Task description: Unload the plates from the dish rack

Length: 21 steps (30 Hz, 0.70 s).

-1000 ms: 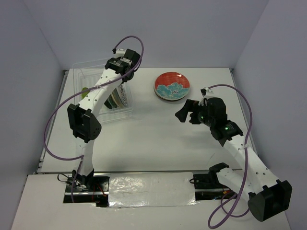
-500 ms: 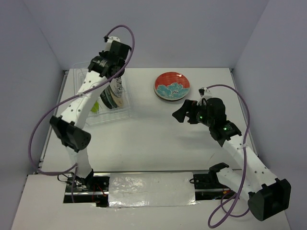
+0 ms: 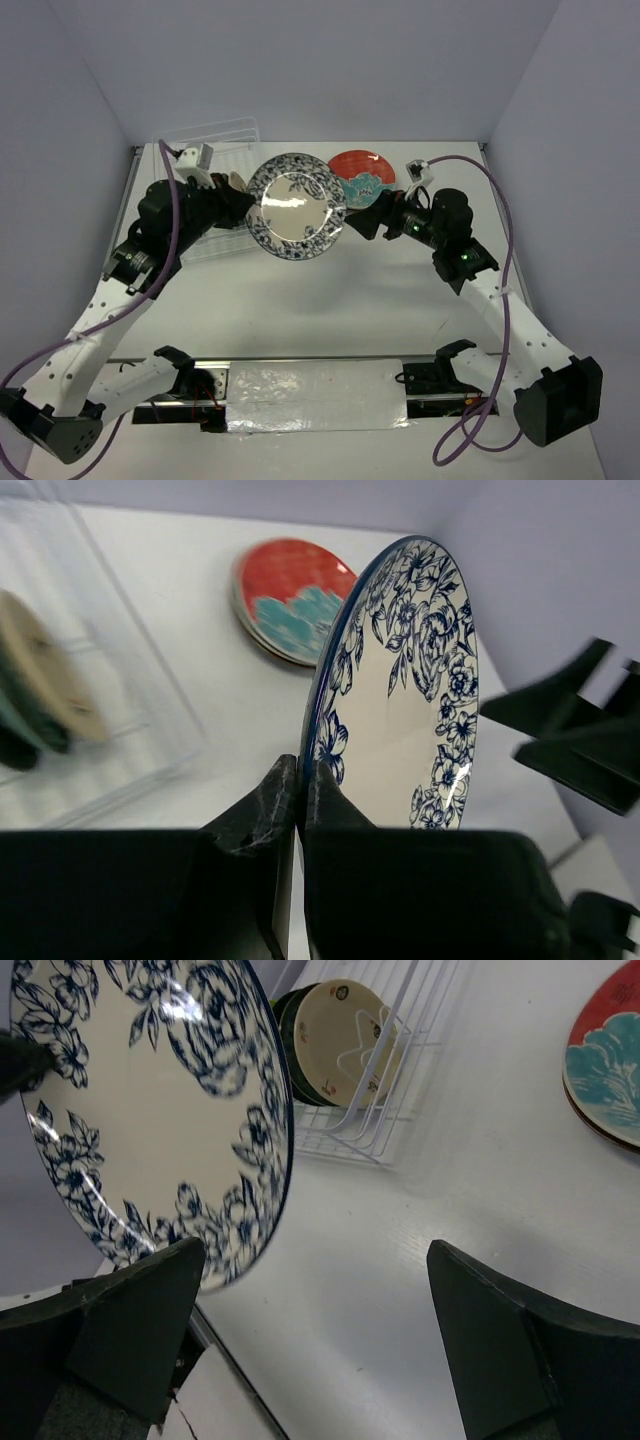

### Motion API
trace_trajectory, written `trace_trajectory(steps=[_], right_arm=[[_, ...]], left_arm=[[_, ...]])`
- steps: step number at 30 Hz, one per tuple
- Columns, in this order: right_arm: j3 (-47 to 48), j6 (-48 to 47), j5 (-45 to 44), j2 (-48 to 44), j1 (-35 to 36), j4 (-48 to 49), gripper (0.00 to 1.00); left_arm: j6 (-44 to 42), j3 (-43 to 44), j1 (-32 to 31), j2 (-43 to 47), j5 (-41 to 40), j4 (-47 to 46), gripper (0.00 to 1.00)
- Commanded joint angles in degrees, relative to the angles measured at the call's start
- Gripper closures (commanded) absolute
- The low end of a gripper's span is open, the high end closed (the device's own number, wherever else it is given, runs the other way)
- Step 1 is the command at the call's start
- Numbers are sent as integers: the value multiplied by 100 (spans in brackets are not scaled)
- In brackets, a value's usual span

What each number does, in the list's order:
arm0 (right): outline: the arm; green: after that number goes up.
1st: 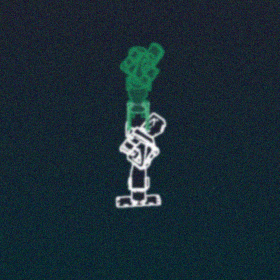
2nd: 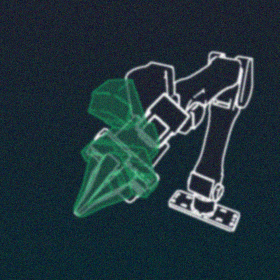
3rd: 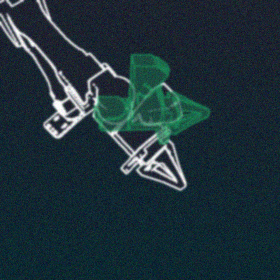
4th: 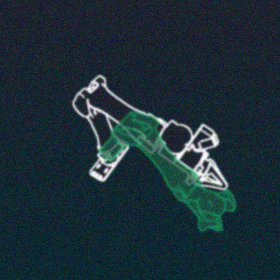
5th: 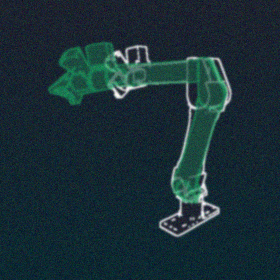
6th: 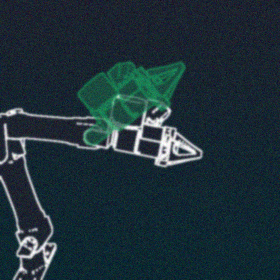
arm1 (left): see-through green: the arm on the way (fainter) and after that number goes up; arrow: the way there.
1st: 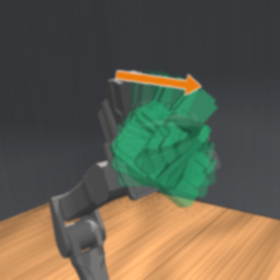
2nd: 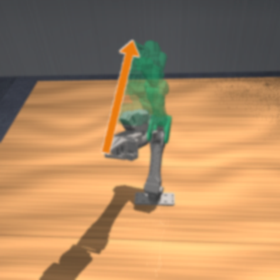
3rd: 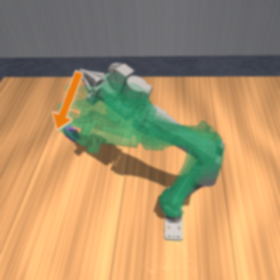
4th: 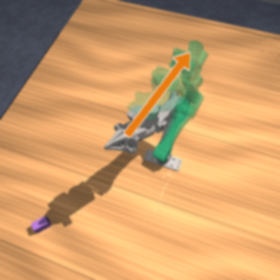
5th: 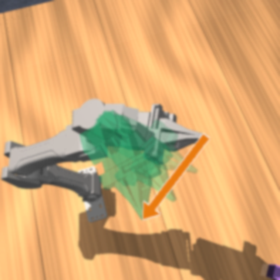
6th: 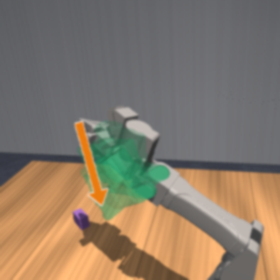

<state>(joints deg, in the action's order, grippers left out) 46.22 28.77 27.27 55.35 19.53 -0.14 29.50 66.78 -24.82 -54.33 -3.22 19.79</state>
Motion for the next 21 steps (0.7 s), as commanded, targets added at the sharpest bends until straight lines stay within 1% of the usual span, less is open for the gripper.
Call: trace_trajectory(steps=[1, 3, 4, 6, 8, 9, 10, 11, 12, 13, 14, 15, 16, 17, 18, 19, 20, 21], right_arm=[[213, -83, 208, 283, 42, 347, 0], [108, 74, 550, 318, 42, 610, 1], [-24, 145, 804, 336, 42, 916, 2], [-173, 286, 929, 362, 42, 1155, 6], [-244, 374, 1000, 432, 42, 1235, 21], [-323, 418, 1035, 441, 16, 1332, 26], [-367, 488, 1052, 467, 7, 1411, 40], [-455, 602, 1114, 476, -54, 1551, 46], [-490, 707, 1158, 476, -81, 1604, 56], [-526, 752, 1184, 485, -98, 1666, 71], [-569, 813, 1150, 477, -168, 1701, 94], [-596, 875, 1097, 459, -221, 1710, 100], [-614, 962, 1053, 441, -265, 1710, 100], [-631, 998, 966, 424, -413, 1684, 100], [-640, 1146, 878, 424, -519, 1641, 100], [-649, 1270, 764, 424, -642, 1579, 100], [-675, 1401, 519, 467, -809, 1474, 100], [-693, 1760, 403, 511, -1184, 1430, 100]], left_arm=[[978, -288, 65, 71, 1464, -2391, 100], [1093, -403, 65, 54, 1762, -2541, 100], [1189, -507, 65, 28, 1851, -2620, 100], [1365, -648, 117, 10, 2061, -2909, 100], [1514, -868, 249, -16, 2220, -3129, 100], [1681, -938, 310, -34, 2412, -3357, 100], [1769, -1113, 381, -34, 2510, -3516, 100], [1901, -1193, 503, -43, 2572, -3630, 100], [1963, -1307, 565, -69, 2642, -3762, 100], [1998, -1360, 670, -78, 2678, -3816, 100], [2007, -1396, 715, -96, 2695, -3833, 100], [1947, -1379, 741, -157, 2635, -3686, 78], [1833, -1318, 759, -192, 2521, -3432, 64], [1527, -1030, 759, -279, 2320, -3055, 42], [1367, -853, 750, -324, 1830, -2147, 8], [1183, -660, 759, -376, 1547, -1607, 1], [825, -440, 759, -421, 1248, -1114, 0], [682, -64, 759, -482, 688, -648, 1]])
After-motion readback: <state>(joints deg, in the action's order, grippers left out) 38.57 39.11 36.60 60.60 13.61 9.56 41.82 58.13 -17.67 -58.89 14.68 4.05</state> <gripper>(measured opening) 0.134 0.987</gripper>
